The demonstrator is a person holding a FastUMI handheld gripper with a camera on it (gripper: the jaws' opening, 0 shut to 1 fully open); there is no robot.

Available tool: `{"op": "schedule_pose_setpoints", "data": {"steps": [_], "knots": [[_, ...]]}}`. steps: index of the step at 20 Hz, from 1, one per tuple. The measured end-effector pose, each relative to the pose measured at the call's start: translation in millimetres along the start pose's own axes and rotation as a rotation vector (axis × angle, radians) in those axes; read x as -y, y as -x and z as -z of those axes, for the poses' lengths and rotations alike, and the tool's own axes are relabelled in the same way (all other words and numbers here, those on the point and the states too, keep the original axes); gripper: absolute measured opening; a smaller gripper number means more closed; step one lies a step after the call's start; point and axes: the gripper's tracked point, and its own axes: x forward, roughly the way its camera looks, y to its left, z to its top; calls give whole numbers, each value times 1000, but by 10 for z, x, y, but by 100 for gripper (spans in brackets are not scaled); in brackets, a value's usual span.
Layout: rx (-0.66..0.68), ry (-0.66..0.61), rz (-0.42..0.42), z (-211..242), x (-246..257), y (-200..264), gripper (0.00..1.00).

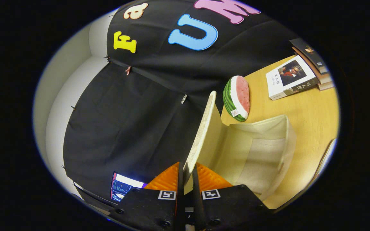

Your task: Open the storage box then place both shoes into the box .Put the left shoe in first, then the right shoe, with the right side of both shoes facing outward in a uniform manner.

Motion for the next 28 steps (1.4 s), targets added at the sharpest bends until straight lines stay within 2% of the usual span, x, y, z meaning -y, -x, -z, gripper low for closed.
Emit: {"op": "schedule_pose_setpoints", "data": {"steps": [8, 9, 11, 14, 15, 16, 28], "knots": [[-61, 31, 16, 90, -329, -725, 30], [-71, 37, 24, 115, -332, -799, 41], [-96, 34, 27, 220, -355, -936, 52], [-134, 42, 39, 347, -333, -1030, 79], [-138, 46, 42, 355, -308, -1024, 94], [-135, 46, 44, 367, -291, -1033, 97], [-80, 65, 37, 286, -284, -833, 97]]}}
